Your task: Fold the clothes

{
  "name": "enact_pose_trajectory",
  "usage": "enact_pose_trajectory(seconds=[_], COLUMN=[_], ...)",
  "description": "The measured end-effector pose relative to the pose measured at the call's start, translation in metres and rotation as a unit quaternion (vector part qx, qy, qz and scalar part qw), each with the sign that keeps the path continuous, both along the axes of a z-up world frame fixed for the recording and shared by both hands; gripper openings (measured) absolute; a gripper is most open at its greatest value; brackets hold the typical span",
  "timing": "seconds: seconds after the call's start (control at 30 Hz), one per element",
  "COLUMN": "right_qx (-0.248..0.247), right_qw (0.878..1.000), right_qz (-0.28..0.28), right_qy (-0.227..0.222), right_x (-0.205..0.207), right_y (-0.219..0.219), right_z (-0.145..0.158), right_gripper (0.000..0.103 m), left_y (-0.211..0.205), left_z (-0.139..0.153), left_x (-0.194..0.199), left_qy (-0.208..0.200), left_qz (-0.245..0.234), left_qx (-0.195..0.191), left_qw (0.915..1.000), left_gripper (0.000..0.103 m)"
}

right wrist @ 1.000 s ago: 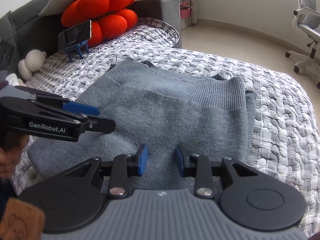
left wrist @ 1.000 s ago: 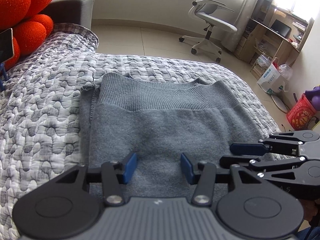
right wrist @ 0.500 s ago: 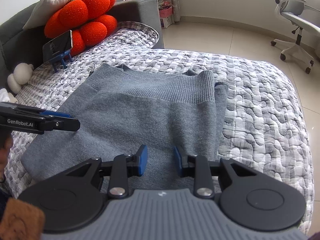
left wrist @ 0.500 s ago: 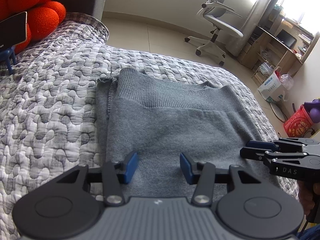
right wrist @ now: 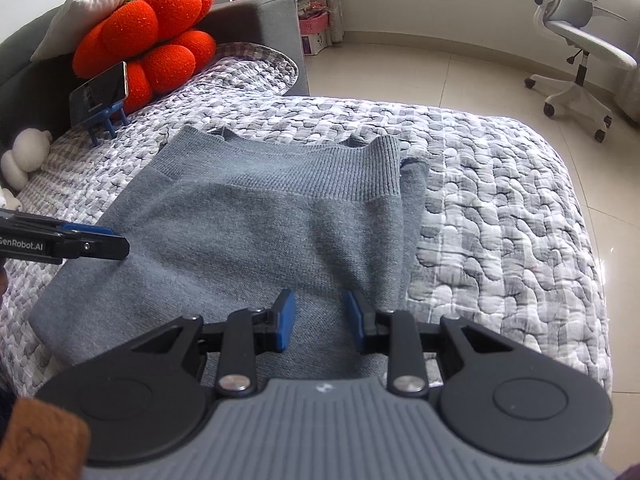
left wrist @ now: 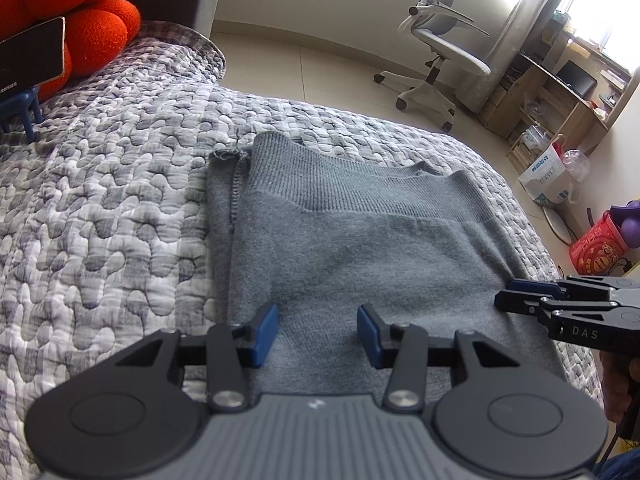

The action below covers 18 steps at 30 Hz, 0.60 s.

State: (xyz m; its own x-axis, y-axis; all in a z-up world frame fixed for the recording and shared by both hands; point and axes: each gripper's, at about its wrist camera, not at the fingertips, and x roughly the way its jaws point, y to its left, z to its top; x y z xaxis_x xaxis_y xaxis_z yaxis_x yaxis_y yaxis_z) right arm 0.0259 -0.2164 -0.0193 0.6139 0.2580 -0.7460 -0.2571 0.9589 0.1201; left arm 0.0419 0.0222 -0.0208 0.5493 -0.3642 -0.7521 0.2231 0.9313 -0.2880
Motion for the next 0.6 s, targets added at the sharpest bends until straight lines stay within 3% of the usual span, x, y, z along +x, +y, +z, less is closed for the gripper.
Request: enact_pose_trajectory(seconds=[0.6], right_qx=[-0.016], right_qw=[1.000], right_qz=[-0.019], right_qy=[-0.003], right_x=[-0.0006], right_y=[0.0007], right_z=[-0.0019], right_gripper=[0.033], left_y=[0.0042], left_z=[0.0001], left_x=[-0.0046], left_qy=[-0.003], left_qz=[0.015], left_qx=[0.009], left_qw=[0.9998], left_gripper=[0.043])
